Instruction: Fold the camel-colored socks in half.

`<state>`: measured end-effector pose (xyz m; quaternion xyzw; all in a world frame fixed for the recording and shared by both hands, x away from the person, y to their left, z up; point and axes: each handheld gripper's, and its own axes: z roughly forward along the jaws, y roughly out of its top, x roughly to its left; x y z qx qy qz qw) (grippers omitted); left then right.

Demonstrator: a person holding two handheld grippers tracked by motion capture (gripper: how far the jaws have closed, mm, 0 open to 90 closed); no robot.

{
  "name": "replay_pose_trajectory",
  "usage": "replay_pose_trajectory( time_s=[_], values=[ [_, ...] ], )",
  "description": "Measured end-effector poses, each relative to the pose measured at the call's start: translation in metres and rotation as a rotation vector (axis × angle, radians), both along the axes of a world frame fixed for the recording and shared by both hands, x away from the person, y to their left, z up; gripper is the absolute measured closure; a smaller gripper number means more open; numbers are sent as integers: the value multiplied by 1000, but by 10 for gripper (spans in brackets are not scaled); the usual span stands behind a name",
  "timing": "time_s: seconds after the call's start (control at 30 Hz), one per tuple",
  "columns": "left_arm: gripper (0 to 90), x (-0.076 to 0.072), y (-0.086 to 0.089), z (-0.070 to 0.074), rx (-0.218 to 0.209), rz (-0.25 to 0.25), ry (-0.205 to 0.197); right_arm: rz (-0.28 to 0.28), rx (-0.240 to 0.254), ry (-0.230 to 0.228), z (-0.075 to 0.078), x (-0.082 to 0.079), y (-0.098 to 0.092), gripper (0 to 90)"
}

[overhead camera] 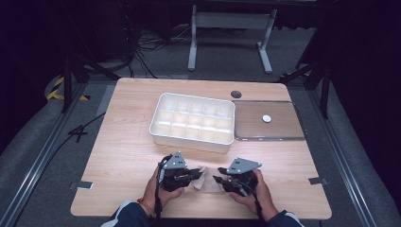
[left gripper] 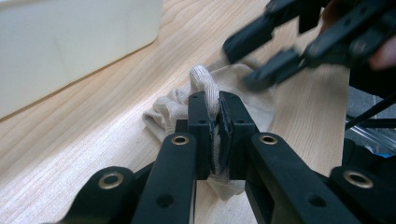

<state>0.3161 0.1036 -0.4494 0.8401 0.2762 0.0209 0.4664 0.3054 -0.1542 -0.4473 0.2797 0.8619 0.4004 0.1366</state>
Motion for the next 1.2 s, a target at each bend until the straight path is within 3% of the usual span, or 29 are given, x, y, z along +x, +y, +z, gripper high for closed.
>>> replay_pose_trajectory(
  time_s=[0.13, 0.37, 0.5, 0.6, 0.77, 0.83, 0.93, 1.03, 1.1, 1.2],
  values=[
    [840, -1, -3, 0, 5, -3, 0, -39, -15, 18, -1, -4, -19, 608],
    [839, 1, -8, 1, 4, -9, 6, -40, -71, 73, -17, 3, -17, 633],
    [839, 2, -14, 2, 0, -19, -4, -38, -79, 93, -24, 6, -19, 649],
    [839, 1, -15, 4, 5, -16, -11, -38, -69, 97, -21, 5, -20, 628],
    [839, 1, -15, 4, 10, -11, -8, -60, 30, 70, -4, 1, -29, 547],
    [839, 1, -16, 3, 13, -15, -6, -78, 56, 73, -2, -1, -27, 471],
    [839, 0, -16, 3, 12, -11, -7, -100, 18, 91, -8, -1, -21, 437],
    [838, 0, -16, 3, 11, -15, -15, -110, -9, 103, -14, 1, -19, 474],
    [838, -1, -17, 3, 10, -14, -11, -109, -9, 131, -18, 4, -20, 583],
    [838, 0, -20, 3, 11, -19, -15, -91, -27, 123, -21, 4, -19, 738]
  ],
)
